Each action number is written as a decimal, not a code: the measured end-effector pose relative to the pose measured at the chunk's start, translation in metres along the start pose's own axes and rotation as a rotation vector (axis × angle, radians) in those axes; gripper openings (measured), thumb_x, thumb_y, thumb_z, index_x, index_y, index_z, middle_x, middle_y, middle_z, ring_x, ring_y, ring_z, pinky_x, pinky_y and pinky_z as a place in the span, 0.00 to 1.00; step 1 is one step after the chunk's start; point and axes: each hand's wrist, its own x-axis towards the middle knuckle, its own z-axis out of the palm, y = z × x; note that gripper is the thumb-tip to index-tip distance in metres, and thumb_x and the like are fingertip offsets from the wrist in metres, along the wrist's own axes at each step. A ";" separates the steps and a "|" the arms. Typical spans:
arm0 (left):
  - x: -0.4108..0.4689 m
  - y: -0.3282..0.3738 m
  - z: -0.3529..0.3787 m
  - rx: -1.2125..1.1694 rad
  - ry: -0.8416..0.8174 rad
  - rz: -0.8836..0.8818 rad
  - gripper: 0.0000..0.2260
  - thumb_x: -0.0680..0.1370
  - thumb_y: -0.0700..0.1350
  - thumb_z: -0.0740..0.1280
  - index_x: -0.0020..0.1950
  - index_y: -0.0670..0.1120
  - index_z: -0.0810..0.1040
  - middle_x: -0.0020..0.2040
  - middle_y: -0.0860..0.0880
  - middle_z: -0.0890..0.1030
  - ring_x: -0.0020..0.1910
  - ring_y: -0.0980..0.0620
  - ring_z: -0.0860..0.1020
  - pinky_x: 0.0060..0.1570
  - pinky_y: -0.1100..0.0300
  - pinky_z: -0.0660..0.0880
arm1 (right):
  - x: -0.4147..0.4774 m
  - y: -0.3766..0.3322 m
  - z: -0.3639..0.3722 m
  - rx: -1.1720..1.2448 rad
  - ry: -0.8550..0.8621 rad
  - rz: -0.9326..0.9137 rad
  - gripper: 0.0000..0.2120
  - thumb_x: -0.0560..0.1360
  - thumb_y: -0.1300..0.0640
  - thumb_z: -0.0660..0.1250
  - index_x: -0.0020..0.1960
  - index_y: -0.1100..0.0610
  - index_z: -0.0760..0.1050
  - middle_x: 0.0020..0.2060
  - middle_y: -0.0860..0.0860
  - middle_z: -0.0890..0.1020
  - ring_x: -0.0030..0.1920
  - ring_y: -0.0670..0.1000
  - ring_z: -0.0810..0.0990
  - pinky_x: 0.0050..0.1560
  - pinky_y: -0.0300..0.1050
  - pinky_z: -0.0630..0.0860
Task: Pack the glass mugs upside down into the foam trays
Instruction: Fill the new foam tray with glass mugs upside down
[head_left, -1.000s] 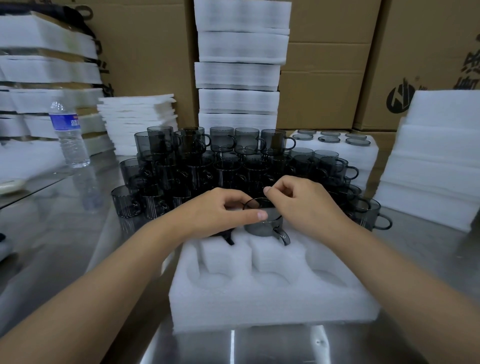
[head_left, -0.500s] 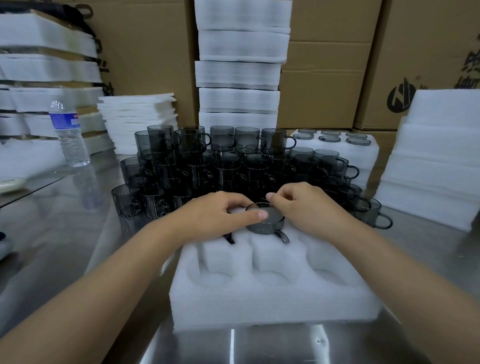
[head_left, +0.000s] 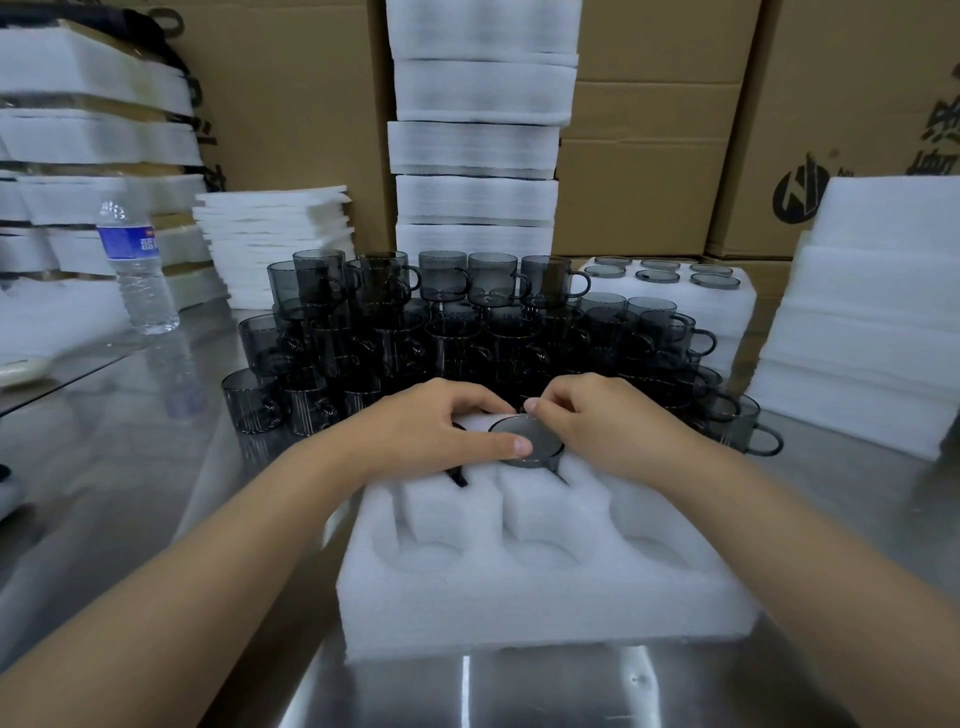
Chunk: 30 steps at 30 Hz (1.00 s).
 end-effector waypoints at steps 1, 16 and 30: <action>0.000 0.000 0.000 -0.005 0.000 0.002 0.16 0.69 0.62 0.71 0.55 0.62 0.79 0.50 0.64 0.81 0.49 0.64 0.79 0.56 0.57 0.76 | 0.000 0.000 0.000 -0.006 -0.004 -0.005 0.14 0.80 0.46 0.58 0.45 0.53 0.76 0.32 0.48 0.76 0.34 0.48 0.73 0.35 0.45 0.68; 0.004 -0.003 0.000 -0.016 0.017 0.052 0.15 0.68 0.61 0.73 0.53 0.63 0.79 0.50 0.65 0.81 0.50 0.67 0.78 0.56 0.61 0.75 | 0.002 -0.001 0.001 -0.103 -0.029 -0.054 0.13 0.81 0.47 0.55 0.50 0.53 0.75 0.36 0.46 0.74 0.44 0.51 0.74 0.44 0.47 0.69; 0.004 -0.003 0.000 -0.012 0.037 0.051 0.15 0.68 0.60 0.73 0.53 0.62 0.79 0.48 0.65 0.81 0.47 0.67 0.79 0.48 0.70 0.75 | 0.004 0.005 0.005 0.031 0.124 -0.031 0.09 0.77 0.47 0.63 0.50 0.51 0.71 0.46 0.47 0.75 0.45 0.49 0.75 0.43 0.44 0.68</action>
